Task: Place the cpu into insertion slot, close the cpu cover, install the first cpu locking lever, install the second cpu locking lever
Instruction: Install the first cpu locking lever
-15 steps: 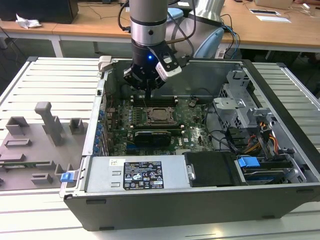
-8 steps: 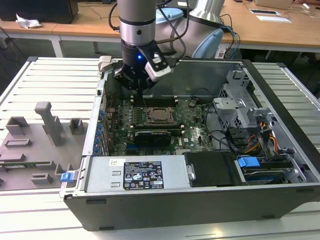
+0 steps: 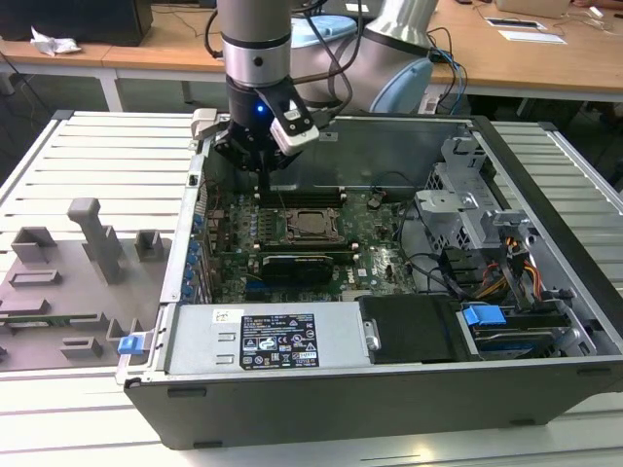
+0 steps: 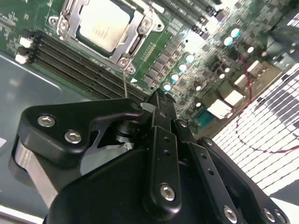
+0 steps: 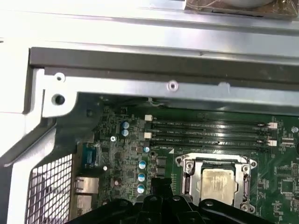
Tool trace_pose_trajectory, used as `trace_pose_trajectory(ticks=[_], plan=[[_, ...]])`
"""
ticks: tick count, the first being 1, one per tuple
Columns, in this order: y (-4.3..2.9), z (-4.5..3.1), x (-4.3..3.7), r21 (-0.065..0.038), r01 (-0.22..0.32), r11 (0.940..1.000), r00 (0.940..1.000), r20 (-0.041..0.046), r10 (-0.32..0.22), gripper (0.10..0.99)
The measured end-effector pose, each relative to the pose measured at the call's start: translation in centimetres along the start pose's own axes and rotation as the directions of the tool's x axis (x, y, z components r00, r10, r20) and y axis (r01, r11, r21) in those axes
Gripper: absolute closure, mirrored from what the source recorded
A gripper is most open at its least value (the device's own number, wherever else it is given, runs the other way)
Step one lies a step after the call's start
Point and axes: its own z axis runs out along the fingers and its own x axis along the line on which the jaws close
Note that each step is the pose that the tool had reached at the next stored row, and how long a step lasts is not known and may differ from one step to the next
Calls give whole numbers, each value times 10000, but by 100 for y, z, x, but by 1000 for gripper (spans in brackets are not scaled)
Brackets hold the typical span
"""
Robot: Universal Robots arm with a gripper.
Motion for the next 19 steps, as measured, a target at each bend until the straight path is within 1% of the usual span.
trace_pose_trajectory(ticks=[2,3,5,6,7,9,13,14,16,18,19], plan=[[39,14,-2,1,1,10000,10000,-1,-1,980],[82,30,-7,0,-1,10000,10000,-1,1,980],[114,38,-25,3,0,10000,10000,-2,0,980],[127,40,-42,9,2,10000,10000,-3,-2,980],[140,43,-75,18,2,10000,10000,-3,-2,980],[152,46,-125,35,1,10000,10000,-3,-1,980],[151,53,-217,62,0,10000,10000,-5,0,980],[155,63,-311,86,2,10000,10000,-5,-2,980],[156,87,-458,94,-1,10000,10000,-7,1,980],[153,93,-483,94,0,10000,10000,-7,0,980],[154,95,-485,-97,-5,10000,10000,4,5,980]])
